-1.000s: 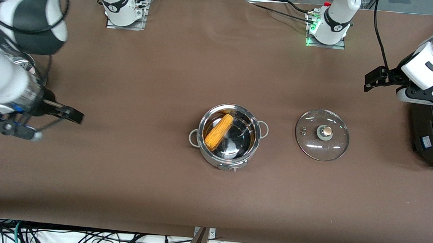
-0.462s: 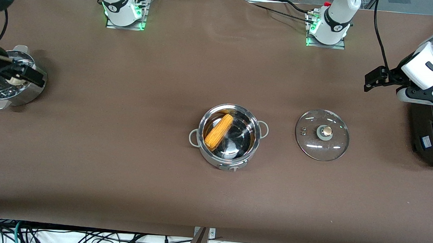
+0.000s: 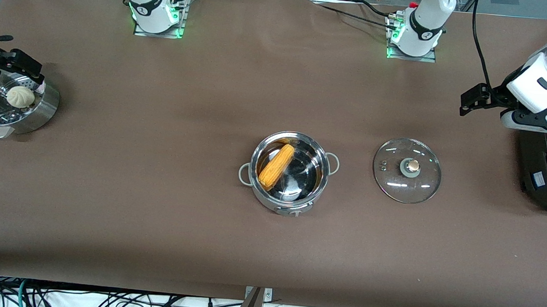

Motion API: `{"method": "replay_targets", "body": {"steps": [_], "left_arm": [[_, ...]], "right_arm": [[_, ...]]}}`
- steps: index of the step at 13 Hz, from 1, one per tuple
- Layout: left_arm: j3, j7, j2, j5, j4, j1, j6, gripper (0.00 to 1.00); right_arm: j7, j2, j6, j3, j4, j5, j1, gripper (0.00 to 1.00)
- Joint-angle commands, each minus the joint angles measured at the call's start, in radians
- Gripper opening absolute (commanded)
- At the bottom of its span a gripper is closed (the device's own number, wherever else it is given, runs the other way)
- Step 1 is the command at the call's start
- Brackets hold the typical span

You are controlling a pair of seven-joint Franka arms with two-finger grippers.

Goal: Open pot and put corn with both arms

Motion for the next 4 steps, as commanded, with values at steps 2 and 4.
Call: {"method": "replay_targets", "body": {"steps": [2, 4], "left_arm": [[-0.006, -0.010, 0.008, 0.008, 0.028, 0.004, -0.029, 1.00], [-0.006, -0.010, 0.008, 0.008, 0.028, 0.004, -0.032, 1.00]], "right_arm": [[-0.022, 0.035, -0.030, 0.015, 0.034, 0.008, -0.020, 1.00], [-0.022, 0.038, -0.032, 0.015, 0.035, 0.008, -0.020, 1.00]]}}
